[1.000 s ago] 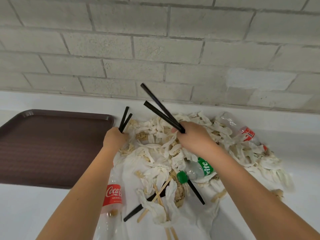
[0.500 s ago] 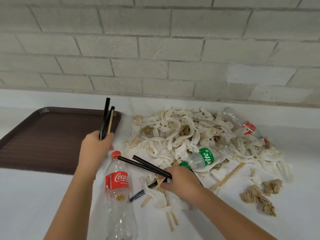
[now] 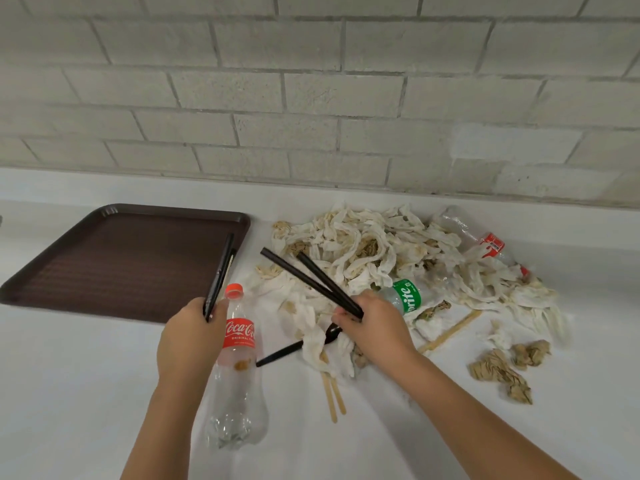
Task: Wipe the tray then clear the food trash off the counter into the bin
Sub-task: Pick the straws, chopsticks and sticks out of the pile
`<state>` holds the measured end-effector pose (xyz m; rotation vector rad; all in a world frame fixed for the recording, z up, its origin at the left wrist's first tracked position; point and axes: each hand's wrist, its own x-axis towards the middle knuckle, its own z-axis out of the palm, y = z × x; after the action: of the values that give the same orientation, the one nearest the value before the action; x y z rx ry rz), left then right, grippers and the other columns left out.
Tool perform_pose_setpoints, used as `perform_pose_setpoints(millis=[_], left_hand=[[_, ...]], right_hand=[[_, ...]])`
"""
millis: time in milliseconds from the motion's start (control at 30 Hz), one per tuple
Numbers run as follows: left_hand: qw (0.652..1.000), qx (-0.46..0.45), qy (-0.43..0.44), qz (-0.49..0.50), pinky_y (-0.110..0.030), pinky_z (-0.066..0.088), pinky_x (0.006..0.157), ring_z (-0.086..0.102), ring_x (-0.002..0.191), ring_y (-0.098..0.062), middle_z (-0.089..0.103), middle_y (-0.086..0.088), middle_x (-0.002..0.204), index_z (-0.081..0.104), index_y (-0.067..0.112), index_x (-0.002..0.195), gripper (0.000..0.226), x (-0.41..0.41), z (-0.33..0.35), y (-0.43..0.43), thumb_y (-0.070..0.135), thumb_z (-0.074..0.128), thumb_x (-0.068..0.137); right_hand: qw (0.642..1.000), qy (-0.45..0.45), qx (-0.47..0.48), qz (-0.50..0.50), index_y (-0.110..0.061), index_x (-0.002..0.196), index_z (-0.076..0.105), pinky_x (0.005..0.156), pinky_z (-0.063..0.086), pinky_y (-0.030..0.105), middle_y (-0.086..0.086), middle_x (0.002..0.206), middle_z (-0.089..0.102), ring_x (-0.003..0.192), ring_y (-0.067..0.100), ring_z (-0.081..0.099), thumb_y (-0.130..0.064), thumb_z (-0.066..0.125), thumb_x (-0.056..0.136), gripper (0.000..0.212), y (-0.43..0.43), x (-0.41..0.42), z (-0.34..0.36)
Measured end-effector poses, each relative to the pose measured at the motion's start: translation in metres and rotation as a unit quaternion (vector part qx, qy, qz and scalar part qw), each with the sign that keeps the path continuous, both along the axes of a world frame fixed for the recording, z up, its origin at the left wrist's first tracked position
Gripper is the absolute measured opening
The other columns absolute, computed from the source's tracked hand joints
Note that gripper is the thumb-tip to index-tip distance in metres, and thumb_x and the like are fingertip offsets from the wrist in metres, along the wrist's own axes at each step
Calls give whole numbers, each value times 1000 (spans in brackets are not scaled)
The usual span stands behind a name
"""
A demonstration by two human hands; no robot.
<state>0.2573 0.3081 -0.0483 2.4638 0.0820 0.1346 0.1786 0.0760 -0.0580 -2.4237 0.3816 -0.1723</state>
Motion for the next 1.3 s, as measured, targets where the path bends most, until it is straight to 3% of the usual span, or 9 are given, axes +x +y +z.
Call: perform_pose_setpoints(millis=[133,267,433,600,700,800,1000,1200,1300], left_hand=[[999,-15,0,-31,-27,33,47,54,55,-19,57,-6,58,52,10,65,50,-2,1,-11,54,49,89],[998,-48,16,-47,-26,33,47,53,54,-15,53,-1,58,48,18,64,43,1,-3,-12,51,51,90],[996,-42,-8,-83,-26,32,46,53,55,-15,54,-2,58,52,15,69,35,1,-1,-22,42,53,91],[962,112,25,-246,-24,30,45,48,53,-12,49,3,59,45,24,61,39,-4,4,-49,51,53,88],[897,272,19,-348,-26,38,59,60,79,-19,62,2,82,59,21,86,35,-11,-3,-71,54,50,89],[862,343,54,-370,-29,40,71,60,95,-23,63,-4,100,59,15,105,40,-8,-14,-84,50,56,87],[872,303,115,-367,-27,43,65,56,76,-17,56,4,81,61,17,91,44,2,-24,-98,57,65,74],[879,261,144,-372,-23,33,51,48,60,-12,48,6,65,53,20,69,35,11,-15,-106,52,63,78],[885,261,138,-360,-24,35,54,49,62,-13,49,6,65,53,21,68,35,16,1,-109,52,64,78]], right_hand=[[996,12,-88,-5,-17,89,64,58,45,29,-3,86,60,74,14,55,-39,56,90,23,-6,-4,15],[982,110,-151,-6,-18,106,57,45,32,24,-3,80,55,70,18,51,-29,47,93,19,-21,-3,32],[971,151,-185,-33,-15,118,52,49,32,27,2,87,58,75,20,50,-27,42,96,27,-31,-8,35],[983,86,-138,-82,-16,116,54,46,32,27,-3,74,52,67,19,50,-28,41,98,25,-34,-12,29],[993,44,-55,-98,-16,112,57,47,33,28,-4,69,52,60,16,50,-29,41,98,24,-38,-17,25],[992,24,4,-125,-18,106,58,47,31,28,-1,65,53,55,15,50,-29,42,98,21,-47,-25,21],[983,42,9,-181,-15,76,54,46,33,28,1,58,51,53,17,50,-33,48,96,27,-74,-49,6],[971,101,-39,-214,-15,94,61,45,31,26,-3,63,54,57,13,50,-34,48,95,23,-97,-65,-8],[976,89,-18,-197,-21,87,64,46,35,26,-6,61,57,57,11,54,-40,60,88,20,-93,-61,-9]])
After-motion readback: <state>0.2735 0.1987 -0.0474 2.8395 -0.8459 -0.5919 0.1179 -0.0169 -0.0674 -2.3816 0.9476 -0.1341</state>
